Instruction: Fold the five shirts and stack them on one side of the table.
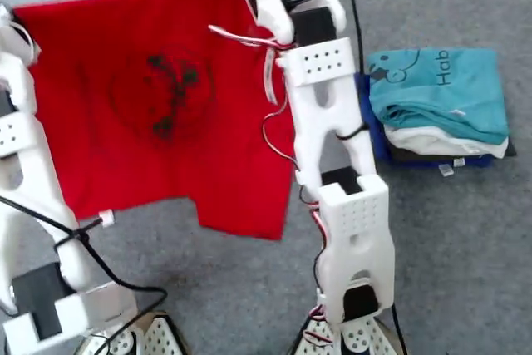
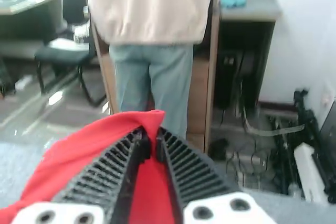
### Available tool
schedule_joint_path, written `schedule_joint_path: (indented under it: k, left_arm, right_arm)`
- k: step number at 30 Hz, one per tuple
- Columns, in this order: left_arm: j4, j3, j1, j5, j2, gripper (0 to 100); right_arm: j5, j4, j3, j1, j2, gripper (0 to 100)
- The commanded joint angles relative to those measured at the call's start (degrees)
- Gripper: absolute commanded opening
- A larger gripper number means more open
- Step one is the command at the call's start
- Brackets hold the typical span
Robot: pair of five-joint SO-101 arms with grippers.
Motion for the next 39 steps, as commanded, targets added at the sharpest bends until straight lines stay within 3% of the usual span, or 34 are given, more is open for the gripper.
schedule_joint_path:
  k: [1,7,13,17,20,25,36,39]
  left_arm:
    - [3.4,-8.2,0.9,0.3,2.7,3]
    - [19.6,-8.1,0.9,0.2,4.0,3]
    - [34.1,-8.0,-0.2,-4.8,4.0,3]
    - [37.1,-5.6,0.0,-8.4,4.0,3]
    - [37.2,-1.8,0.8,-15.1,4.6,3]
    - [37.2,8.7,1.0,-21.9,4.5,3]
    - [33.1,19.1,-4.3,-22.2,4.2,3]
    - [32.9,22.7,-4.1,-25.7,4.0,3]
  right_arm:
    - [-0.2,-0.8,-3.8,1.5,-0.5,1.5]
    - [0.3,16.7,-4.4,1.0,-0.9,1.5]
    - [14.0,42.1,-5.8,-1.1,-0.6,1.5]
    - [24.3,53.2,-5.5,-2.0,-0.5,1.5]
    - [26.0,58.8,-5.4,-2.4,-0.5,1.5]
    - [22.3,59.0,5.5,-5.0,-3.9,1.5]
    - [18.1,50.7,36.4,-7.3,-17.5,1.5]
    - [18.1,47.6,45.3,-7.3,-21.8,1.5]
